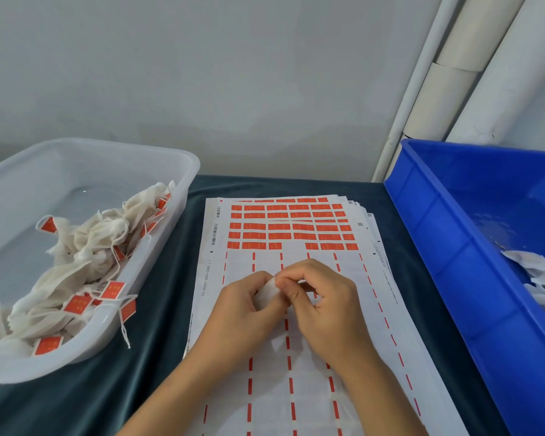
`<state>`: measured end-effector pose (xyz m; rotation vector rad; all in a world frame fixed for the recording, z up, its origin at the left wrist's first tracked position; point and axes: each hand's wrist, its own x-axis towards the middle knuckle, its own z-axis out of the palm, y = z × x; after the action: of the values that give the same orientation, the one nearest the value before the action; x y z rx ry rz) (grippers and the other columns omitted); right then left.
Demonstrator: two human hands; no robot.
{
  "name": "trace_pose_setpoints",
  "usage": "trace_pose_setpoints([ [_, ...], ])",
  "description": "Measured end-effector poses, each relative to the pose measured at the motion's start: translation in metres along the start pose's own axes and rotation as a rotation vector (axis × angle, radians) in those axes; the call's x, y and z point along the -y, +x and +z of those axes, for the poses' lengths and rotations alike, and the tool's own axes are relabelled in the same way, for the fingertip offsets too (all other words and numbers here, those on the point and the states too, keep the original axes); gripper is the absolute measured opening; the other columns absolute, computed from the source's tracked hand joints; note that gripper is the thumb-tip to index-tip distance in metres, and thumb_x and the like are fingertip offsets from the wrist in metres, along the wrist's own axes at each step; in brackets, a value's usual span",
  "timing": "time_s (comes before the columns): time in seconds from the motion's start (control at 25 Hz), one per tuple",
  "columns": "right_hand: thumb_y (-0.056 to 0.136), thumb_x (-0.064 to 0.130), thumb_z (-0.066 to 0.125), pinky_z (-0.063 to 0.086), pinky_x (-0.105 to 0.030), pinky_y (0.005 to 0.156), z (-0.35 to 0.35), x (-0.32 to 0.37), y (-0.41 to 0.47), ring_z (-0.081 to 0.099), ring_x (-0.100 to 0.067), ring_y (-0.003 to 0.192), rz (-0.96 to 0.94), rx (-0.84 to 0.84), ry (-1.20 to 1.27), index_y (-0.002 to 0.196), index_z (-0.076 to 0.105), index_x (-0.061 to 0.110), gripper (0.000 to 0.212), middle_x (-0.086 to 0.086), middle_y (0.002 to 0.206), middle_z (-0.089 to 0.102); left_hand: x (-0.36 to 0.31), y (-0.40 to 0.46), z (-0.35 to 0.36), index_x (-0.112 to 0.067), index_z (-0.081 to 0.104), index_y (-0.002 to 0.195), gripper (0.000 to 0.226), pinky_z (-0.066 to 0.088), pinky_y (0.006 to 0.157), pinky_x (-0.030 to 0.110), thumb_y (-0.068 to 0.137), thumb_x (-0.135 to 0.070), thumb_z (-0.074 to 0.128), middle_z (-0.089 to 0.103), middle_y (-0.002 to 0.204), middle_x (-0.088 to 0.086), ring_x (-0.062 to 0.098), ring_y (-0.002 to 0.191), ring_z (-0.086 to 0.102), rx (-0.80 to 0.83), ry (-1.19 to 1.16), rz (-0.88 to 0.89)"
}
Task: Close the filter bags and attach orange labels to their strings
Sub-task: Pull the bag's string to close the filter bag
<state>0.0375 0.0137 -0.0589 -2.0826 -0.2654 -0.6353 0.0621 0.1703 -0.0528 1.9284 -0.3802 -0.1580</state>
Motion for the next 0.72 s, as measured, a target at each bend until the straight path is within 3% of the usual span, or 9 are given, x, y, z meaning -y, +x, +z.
trace_pose_setpoints([
  [0.24, 0.098, 0.024, 0.068, 0.056, -0.018, 0.081, 0.001, -0.002, 0.000, 0.067, -0.007, 0.094, -0.017, 0.002, -0.031, 0.096, 0.075, 0.016, 0.011, 0.010, 0.096, 0.071, 0.001, -0.004, 0.009, -0.031, 0.066, 0.079, 0.014, 0.046, 0.058, 0.010, 0.093, -0.031, 0.066, 0.068, 0.071, -0.013, 0.002, 0.066, 0.061, -0.163, 0.067, -0.001],
  [0.4, 0.095, 0.026, 0.070, 0.054, -0.013, 0.081, 0.000, -0.002, 0.000, 0.067, -0.004, 0.092, -0.006, -0.004, -0.044, 0.098, 0.078, 0.019, 0.011, 0.011, 0.094, 0.072, 0.002, -0.005, 0.012, -0.032, 0.067, 0.079, 0.016, 0.047, 0.058, 0.010, 0.092, -0.024, 0.072, 0.069, 0.072, -0.017, 0.003, 0.070, 0.066, -0.236, 0.094, 0.011],
  [0.6, 0.096, 0.035, 0.068, 0.054, -0.010, 0.080, -0.003, -0.001, 0.000, 0.068, -0.001, 0.096, 0.109, 0.037, 0.003, 0.100, 0.078, 0.027, 0.015, 0.022, 0.094, 0.072, 0.002, -0.005, 0.013, -0.034, 0.066, 0.081, 0.017, 0.048, 0.059, 0.011, 0.092, -0.022, 0.071, 0.069, 0.073, -0.019, 0.004, 0.071, 0.066, -0.218, 0.135, 0.019],
  [0.72, 0.094, 0.027, 0.074, 0.054, -0.012, 0.077, -0.006, -0.002, 0.001, 0.070, -0.003, 0.093, 0.151, 0.029, 0.066, 0.094, 0.078, 0.029, 0.004, 0.022, 0.090, 0.073, -0.001, -0.007, 0.012, -0.036, 0.068, 0.083, 0.017, 0.047, 0.060, 0.009, 0.092, -0.021, 0.069, 0.068, 0.074, -0.021, 0.001, 0.072, 0.065, -0.180, 0.116, 0.031],
])
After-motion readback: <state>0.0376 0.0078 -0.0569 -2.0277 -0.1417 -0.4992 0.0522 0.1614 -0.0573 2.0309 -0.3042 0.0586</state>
